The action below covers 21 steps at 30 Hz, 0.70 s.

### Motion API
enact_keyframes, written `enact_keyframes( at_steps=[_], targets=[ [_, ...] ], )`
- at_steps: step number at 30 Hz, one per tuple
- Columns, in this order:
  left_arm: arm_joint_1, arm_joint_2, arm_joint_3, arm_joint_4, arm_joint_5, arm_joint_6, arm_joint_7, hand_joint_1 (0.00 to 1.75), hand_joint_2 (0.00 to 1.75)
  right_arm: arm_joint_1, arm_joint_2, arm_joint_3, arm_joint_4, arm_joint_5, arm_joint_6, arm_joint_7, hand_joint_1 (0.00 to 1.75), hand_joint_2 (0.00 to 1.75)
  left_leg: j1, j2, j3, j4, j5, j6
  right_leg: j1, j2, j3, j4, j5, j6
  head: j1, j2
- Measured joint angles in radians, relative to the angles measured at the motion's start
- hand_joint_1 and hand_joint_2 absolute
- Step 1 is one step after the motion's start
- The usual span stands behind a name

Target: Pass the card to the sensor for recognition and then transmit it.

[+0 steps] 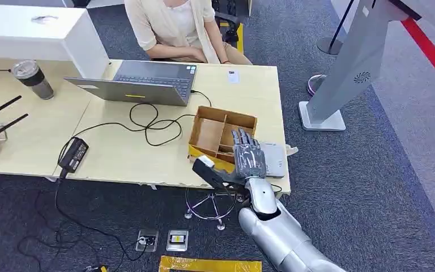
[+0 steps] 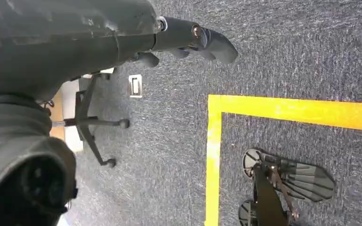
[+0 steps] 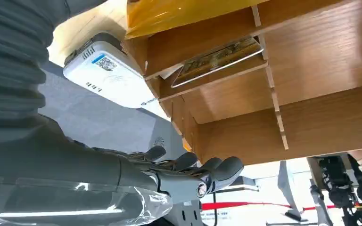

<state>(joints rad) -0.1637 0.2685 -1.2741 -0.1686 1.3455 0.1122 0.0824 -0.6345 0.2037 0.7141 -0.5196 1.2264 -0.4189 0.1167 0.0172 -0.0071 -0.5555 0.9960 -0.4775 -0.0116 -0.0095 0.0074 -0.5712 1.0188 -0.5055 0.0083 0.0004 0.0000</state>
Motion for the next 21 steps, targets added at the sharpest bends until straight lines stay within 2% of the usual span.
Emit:
enact_keyframes(
  at_steps=[8,21],
  targets=[
    [0.000,0.004,-0.003,0.000,-0.003,-0.011,-0.013,0.00,0.00,0.009,0.027,0.000,0.019,-0.003,0.002,-0.012,0.00,1.75,0.000,0.000,0.000,0.000,0.000,0.000,0.000,0.000,0.000,0.000,0.000,0.000,0.000,0.000],
    [0.000,0.004,-0.010,0.000,-0.003,-0.012,-0.014,0.00,0.00,0.009,0.033,-0.001,0.050,-0.006,0.010,-0.012,0.00,1.75,0.000,0.000,0.000,0.000,0.000,0.000,0.000,0.000,0.000,0.000,0.000,0.000,0.000,0.000]
  ],
)
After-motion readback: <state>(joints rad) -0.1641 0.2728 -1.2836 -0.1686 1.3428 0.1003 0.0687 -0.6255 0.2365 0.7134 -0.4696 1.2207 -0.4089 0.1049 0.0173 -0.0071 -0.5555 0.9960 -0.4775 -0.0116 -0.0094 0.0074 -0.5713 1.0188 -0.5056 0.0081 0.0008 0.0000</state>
